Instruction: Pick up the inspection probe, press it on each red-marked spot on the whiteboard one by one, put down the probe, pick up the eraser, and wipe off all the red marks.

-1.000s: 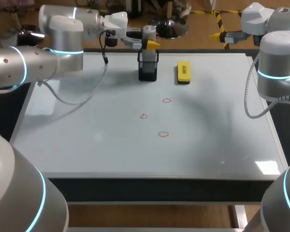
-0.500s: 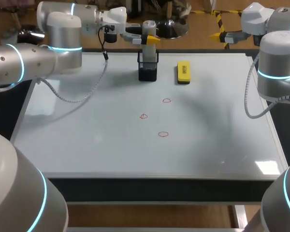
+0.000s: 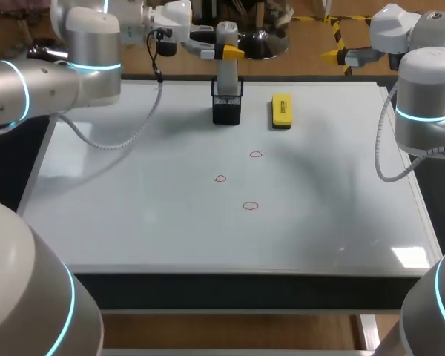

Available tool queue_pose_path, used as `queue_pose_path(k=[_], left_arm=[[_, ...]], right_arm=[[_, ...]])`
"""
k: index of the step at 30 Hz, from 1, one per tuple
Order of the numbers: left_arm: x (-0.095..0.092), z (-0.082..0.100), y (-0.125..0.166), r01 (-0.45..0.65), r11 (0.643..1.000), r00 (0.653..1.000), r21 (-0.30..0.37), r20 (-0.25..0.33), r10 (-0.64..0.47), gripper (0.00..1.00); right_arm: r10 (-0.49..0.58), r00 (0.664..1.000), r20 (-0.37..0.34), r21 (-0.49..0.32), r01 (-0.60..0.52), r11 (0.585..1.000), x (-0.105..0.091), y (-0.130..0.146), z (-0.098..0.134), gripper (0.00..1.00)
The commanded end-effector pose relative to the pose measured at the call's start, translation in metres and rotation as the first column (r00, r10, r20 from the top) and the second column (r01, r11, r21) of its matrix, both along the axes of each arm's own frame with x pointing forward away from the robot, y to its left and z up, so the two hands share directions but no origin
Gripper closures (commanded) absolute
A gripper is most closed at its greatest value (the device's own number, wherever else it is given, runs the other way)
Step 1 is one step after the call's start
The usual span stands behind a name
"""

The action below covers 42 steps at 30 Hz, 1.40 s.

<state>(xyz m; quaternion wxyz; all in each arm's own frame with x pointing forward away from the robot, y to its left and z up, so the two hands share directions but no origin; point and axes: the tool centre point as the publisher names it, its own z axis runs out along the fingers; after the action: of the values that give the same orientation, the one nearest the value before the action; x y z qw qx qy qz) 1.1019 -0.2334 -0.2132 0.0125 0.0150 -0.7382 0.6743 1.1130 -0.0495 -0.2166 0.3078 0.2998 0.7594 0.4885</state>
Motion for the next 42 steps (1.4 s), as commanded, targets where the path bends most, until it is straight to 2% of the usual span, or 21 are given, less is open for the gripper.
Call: queue_pose_path(k=[1,13,21,23,32,42], left_arm=[[-0.009,0.013,0.004,-0.007,1.000,1.000,-0.001,0.006,0.007,1.00],[-0.012,0.035,0.002,0.008,1.000,1.000,-0.024,0.030,-0.008,1.00],[-0.015,0.054,0.017,0.018,0.999,0.999,-0.031,0.048,-0.016,1.00],[-0.016,0.058,0.025,0.009,0.999,0.999,-0.052,0.052,-0.006,1.00],[-0.021,0.067,0.061,-0.028,0.998,0.998,-0.049,0.061,0.031,1.00],[-0.021,0.061,0.118,-0.077,0.997,0.996,-0.008,0.055,0.077,1.00]], right_arm=[[0.001,1.000,0.000,0.000,-0.001,1.000,0.000,0.000,0.000,0.00],[0.001,1.000,0.000,0.000,-0.001,1.000,0.000,0.000,0.000,0.00],[0.001,1.000,0.000,0.000,-0.001,1.000,0.000,0.000,0.000,0.00],[0.001,1.000,0.000,0.000,-0.001,1.000,0.000,0.000,0.000,0.00],[0.001,1.000,0.000,0.000,-0.001,1.000,0.000,0.000,0.000,0.00],[0.001,1.000,0.000,0.000,-0.001,1.000,0.000,0.000,0.000,0.00]])
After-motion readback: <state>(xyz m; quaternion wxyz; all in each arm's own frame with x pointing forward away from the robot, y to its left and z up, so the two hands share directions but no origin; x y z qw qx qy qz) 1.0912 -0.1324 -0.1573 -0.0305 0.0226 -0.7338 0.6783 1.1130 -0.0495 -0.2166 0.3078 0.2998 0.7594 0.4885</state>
